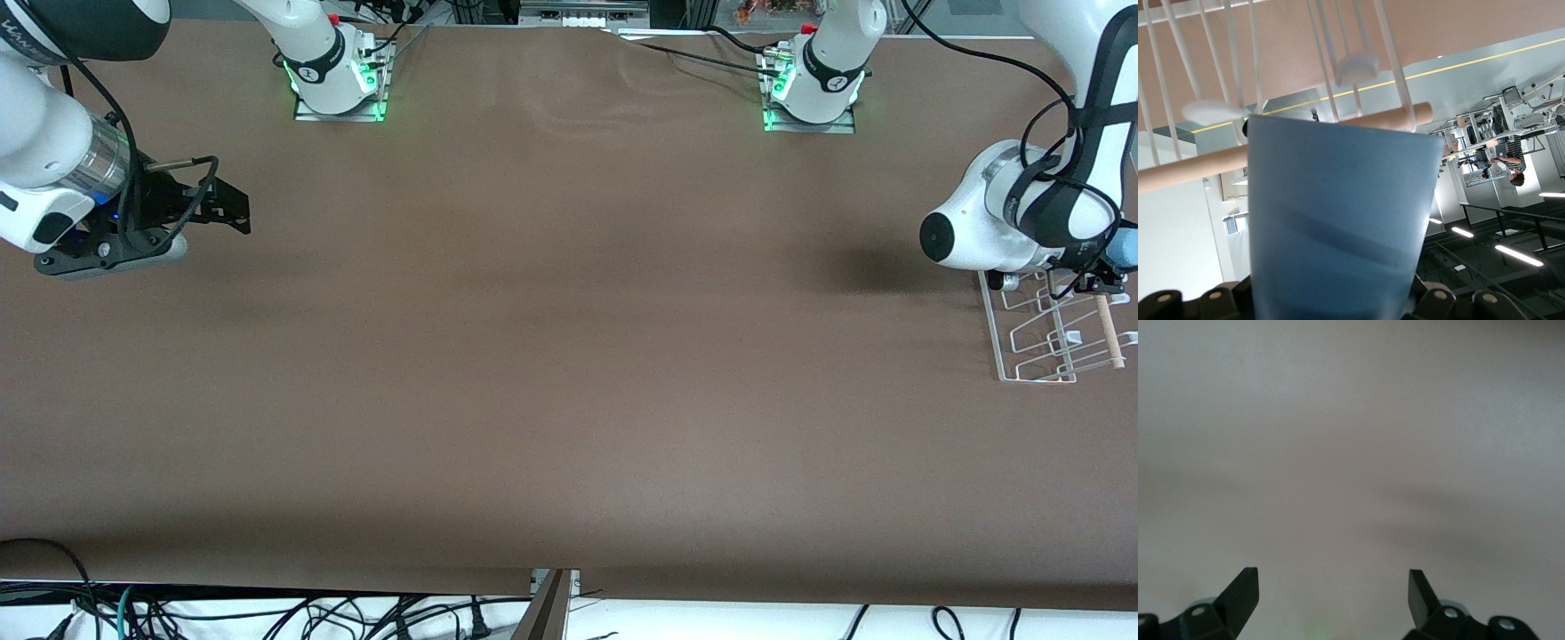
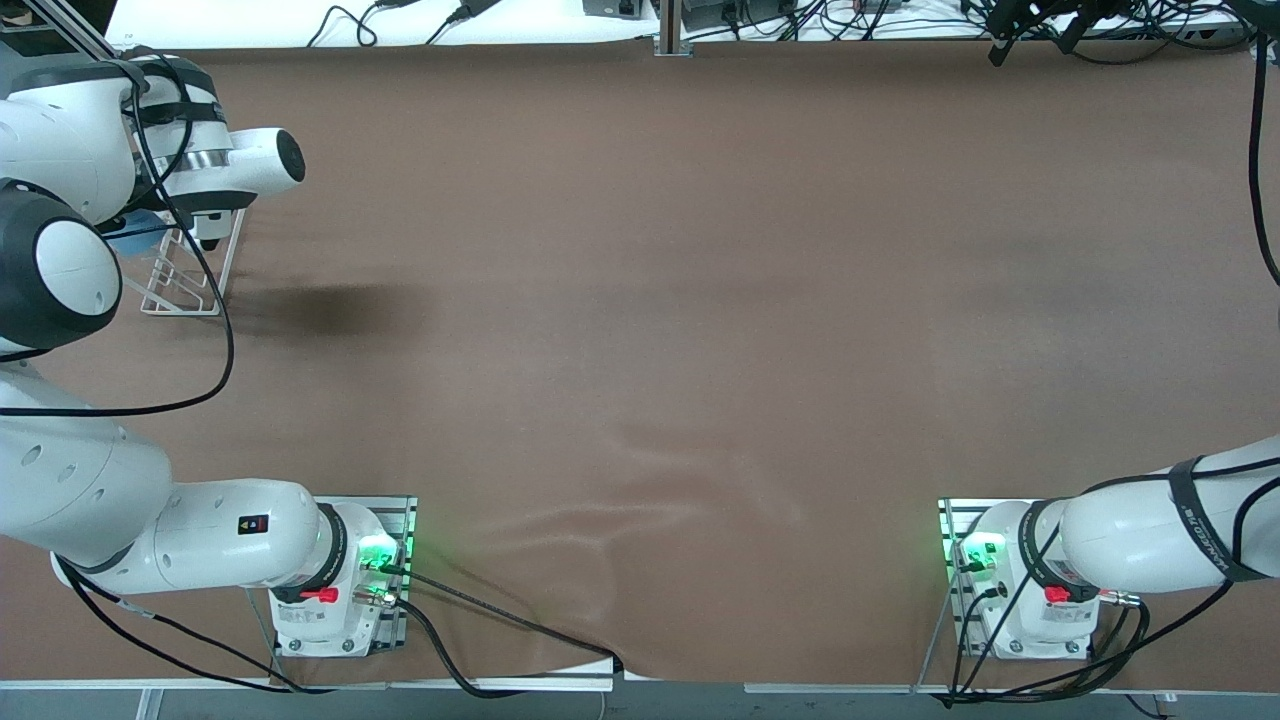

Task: Transfer cup to left arm and place on rack
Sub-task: 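Lower the cup onto a rack peg with the left gripper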

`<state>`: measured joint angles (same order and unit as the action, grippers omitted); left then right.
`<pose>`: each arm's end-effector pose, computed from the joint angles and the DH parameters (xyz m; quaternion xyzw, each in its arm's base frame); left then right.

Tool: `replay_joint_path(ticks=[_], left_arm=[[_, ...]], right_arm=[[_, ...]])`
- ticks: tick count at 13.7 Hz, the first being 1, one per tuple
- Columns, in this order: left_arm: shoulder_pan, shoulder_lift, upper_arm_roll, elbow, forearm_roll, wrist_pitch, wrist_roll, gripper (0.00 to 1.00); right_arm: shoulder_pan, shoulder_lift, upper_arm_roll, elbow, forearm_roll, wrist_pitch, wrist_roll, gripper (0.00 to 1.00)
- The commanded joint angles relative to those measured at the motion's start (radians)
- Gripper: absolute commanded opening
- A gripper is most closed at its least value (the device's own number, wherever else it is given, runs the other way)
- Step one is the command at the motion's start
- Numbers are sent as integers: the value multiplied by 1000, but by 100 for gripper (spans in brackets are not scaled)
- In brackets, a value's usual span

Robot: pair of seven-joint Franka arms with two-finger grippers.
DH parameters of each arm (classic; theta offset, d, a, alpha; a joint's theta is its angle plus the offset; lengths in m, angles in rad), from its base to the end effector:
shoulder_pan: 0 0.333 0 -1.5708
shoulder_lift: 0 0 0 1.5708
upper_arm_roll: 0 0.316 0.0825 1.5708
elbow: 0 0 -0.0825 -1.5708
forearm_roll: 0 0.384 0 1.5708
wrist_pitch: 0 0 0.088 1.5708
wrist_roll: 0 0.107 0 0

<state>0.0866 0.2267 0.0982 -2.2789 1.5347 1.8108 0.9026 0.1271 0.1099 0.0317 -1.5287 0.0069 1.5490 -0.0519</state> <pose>0.4857 0.1752 0.2738 -0.4929 0.5935 0.5154 0.3729 0.5761 0.0920 0.5799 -0.9935 -0.1050 0.0450 0.0028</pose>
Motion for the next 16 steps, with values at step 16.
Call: replay_joint_path(ticks=[16], left_arm=[[12, 8, 28, -90, 168, 93, -183, 0]], right_arm=[[-1, -1, 7, 42, -21, 22, -2, 99]])
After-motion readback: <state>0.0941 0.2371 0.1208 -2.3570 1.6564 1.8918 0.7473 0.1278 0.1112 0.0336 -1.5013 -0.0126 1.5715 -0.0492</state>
